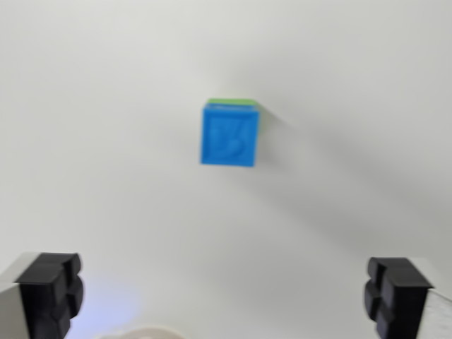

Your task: Stack cube

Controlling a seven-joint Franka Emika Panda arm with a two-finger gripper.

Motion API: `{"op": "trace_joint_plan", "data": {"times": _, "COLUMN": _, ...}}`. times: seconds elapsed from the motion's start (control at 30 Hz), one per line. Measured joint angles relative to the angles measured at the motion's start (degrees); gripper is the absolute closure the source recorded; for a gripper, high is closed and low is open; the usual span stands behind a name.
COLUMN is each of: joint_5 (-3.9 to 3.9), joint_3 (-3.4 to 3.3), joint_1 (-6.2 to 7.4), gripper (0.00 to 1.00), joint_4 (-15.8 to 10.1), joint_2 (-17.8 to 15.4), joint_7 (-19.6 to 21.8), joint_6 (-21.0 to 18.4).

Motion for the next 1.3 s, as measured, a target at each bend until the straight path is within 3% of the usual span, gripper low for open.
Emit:
{"op": "trace_joint_plan", "data": {"times": 0.47, "joint_5": 0.00, "joint_3": 0.00, "joint_1": 0.00, "gripper": 0.00, "joint_4": 2.54, "joint_2": -0.88, "joint_7": 0.00, "joint_6": -3.44}}
{"op": "trace_joint_plan", "data": {"times": 1.3, "joint_5": 0.00, "joint_3": 0.00, "joint_1": 0.00, "gripper": 0.00, "joint_4": 2.60, "joint_2": -0.85, "joint_7": 0.00, "joint_6": -3.53}}
